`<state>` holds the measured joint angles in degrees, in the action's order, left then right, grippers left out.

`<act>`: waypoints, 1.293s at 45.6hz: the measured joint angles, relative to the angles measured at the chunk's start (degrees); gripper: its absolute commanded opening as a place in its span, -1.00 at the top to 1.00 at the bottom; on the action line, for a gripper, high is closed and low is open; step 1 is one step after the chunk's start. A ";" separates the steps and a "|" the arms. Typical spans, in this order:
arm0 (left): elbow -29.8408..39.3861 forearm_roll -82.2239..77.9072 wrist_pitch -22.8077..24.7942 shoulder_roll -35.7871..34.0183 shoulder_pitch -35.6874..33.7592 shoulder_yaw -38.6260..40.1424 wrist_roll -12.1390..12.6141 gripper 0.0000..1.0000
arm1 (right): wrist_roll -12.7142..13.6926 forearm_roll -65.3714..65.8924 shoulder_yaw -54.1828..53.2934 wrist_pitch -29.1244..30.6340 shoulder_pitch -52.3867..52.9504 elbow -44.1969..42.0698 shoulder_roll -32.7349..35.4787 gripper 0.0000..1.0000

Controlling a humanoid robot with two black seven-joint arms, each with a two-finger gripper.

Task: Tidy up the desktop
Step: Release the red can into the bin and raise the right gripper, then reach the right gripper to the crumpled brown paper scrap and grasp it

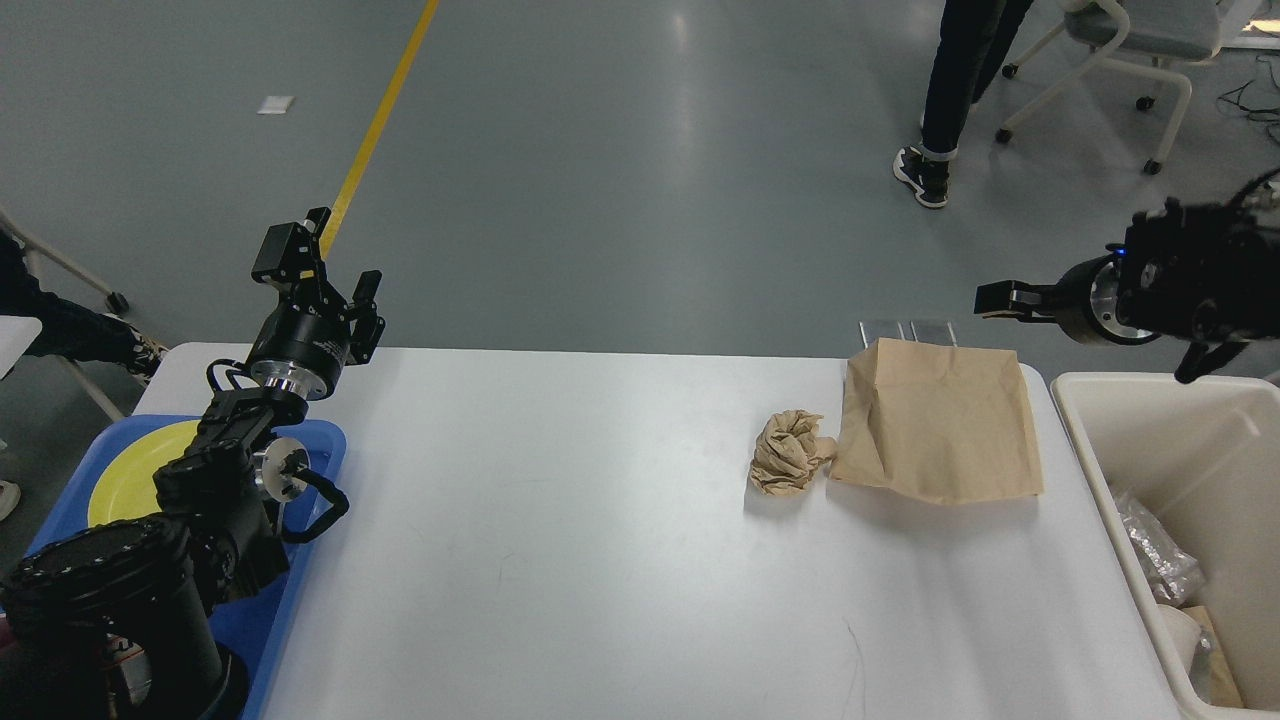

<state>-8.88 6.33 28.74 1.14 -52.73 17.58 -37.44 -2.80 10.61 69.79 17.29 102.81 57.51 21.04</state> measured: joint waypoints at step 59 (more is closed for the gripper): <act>0.01 0.00 0.00 0.00 0.00 0.00 0.00 -0.92 | 0.96 -0.05 -14.12 -7.02 -26.76 -18.01 -23.11 -1.00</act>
<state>-8.87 6.33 28.74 1.14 -52.73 17.58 -37.44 -1.84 10.56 55.66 10.27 76.05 39.49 -2.07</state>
